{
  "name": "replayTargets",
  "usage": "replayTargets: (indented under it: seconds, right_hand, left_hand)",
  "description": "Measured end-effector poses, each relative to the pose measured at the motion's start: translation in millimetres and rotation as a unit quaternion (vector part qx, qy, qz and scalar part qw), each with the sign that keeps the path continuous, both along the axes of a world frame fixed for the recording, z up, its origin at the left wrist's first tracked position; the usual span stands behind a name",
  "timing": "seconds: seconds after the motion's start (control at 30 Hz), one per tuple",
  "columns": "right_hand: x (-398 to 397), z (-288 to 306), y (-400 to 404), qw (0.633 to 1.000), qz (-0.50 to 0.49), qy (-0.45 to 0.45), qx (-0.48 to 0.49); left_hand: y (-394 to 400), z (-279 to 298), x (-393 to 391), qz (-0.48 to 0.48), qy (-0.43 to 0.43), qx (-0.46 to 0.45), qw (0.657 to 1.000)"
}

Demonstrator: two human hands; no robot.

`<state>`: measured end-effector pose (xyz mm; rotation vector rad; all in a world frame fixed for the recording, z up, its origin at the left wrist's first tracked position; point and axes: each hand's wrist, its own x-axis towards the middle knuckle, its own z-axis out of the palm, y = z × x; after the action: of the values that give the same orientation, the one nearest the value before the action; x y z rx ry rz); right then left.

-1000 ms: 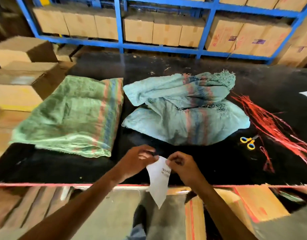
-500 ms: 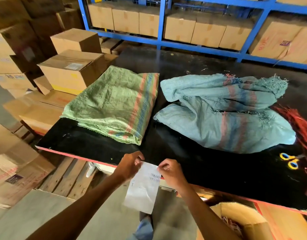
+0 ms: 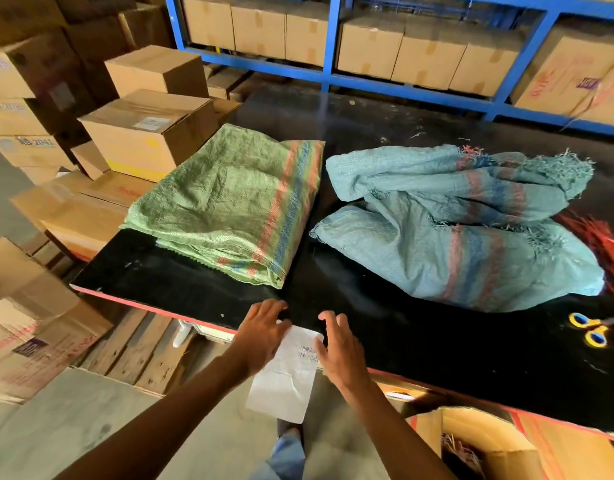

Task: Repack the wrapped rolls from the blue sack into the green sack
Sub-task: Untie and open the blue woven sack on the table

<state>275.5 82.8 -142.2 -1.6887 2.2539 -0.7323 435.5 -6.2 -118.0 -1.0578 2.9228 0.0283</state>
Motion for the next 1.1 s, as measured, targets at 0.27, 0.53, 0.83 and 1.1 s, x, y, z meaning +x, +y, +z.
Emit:
replayTargets:
  seconds: [0.27,0.53,0.83,1.1]
  right_hand:
    - [-2,-16,17,0.992,0.071,0.105,-0.024]
    - [-22,-2,16,0.992,0.102,-0.067,0.037]
    - [-135,106,-3,0.947,0.005,-0.319,-0.040]
    - [-310,199,-51,0.967,-0.100,-0.132,-0.192]
  left_hand:
    - [12,-12,27,0.005,-0.102,-0.016,0.995]
    - [19,4,5,0.042,-0.094,0.020,0.995]
    - [-23,73,-118,-0.050,0.166,0.078,0.982]
    - [-141,146,-262,-0.040,0.307,0.008,0.951]
